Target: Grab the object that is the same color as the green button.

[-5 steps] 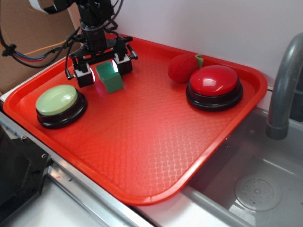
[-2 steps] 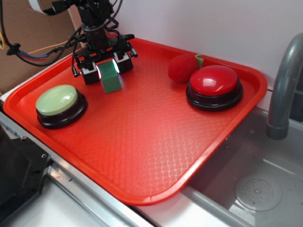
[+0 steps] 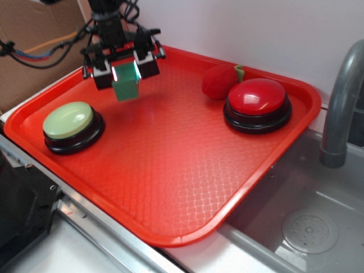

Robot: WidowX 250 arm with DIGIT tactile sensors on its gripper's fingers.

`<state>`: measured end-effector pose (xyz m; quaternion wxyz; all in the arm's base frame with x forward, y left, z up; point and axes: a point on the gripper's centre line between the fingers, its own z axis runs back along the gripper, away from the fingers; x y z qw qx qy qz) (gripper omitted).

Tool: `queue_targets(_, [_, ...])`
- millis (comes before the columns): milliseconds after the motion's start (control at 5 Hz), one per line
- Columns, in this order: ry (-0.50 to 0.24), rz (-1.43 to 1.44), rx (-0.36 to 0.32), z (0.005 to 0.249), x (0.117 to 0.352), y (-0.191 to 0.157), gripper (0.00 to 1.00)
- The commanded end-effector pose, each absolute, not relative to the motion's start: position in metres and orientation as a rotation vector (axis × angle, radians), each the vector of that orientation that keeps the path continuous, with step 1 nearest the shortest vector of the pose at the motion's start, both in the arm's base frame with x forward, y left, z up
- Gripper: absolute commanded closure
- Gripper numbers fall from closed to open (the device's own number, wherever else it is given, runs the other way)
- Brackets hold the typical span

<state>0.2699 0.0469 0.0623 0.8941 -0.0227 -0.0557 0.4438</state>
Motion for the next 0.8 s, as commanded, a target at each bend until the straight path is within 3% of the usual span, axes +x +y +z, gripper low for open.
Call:
queue_targets(0, [-0.104,0.427,-0.111,0.147,0.248,0.009,1.00])
queue_targets(400, [-0.118,0.227,-0.144,0.164,0.201,-0.026,1.00])
queue_targets(600, [-0.098,0.225,-0.128,0.161,0.197,-0.028,1.00])
